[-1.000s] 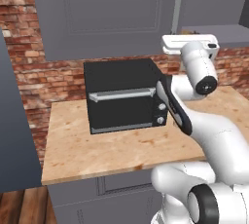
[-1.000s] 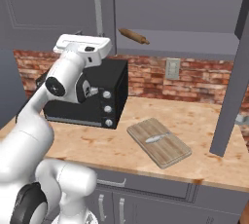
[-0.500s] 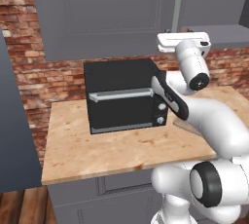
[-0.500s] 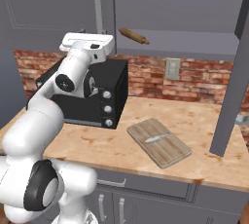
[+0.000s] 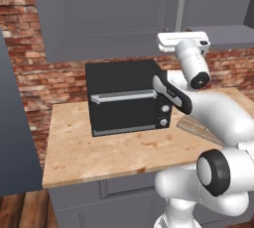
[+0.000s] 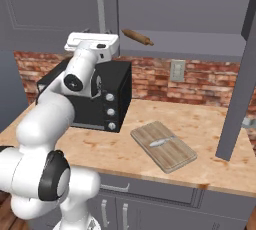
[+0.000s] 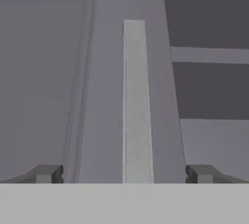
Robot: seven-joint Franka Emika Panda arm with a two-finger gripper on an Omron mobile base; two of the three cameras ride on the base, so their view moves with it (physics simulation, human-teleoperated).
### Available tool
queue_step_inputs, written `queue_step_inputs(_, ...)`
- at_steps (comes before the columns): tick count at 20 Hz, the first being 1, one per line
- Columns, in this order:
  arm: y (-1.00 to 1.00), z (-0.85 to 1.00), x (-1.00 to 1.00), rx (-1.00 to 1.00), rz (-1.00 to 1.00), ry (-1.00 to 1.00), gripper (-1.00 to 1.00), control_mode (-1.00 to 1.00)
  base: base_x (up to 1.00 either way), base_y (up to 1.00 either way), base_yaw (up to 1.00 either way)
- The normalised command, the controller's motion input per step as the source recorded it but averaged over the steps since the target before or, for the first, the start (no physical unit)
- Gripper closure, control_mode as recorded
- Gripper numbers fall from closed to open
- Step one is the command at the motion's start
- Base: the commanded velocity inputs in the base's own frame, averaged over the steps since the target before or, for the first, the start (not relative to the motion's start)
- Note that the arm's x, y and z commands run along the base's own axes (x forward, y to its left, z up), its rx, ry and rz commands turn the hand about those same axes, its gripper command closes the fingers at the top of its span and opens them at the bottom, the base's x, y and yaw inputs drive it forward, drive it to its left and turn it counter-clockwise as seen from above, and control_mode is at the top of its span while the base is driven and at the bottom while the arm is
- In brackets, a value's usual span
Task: Open the cabinet, retrieve the rolling pin, and place it next to the meat on the cutting board to prepare for tenderizing.
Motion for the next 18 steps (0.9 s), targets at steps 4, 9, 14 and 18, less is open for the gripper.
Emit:
queue_step_inputs(4, -0.05, 0.00, 0.20, 0.00, 0.04, 0.00, -1.00, -1.00, 0.00, 0.00, 0.00)
queue_step_inputs(9, -0.07, 0.00, 0.20, 0.00, 0.03, 0.00, -1.00, -1.00, 0.00, 0.00, 0.00)
queue_step_inputs(14, -0.07, 0.00, 0.22, 0.00, 0.02, 0.00, -1.00, -1.00, 0.00, 0.00, 0.00)
queue_step_inputs(18, -0.03, 0.00, 0.29, 0.00, 0.02, 0.00, -1.00, -1.00, 0.00, 0.00, 0.00)
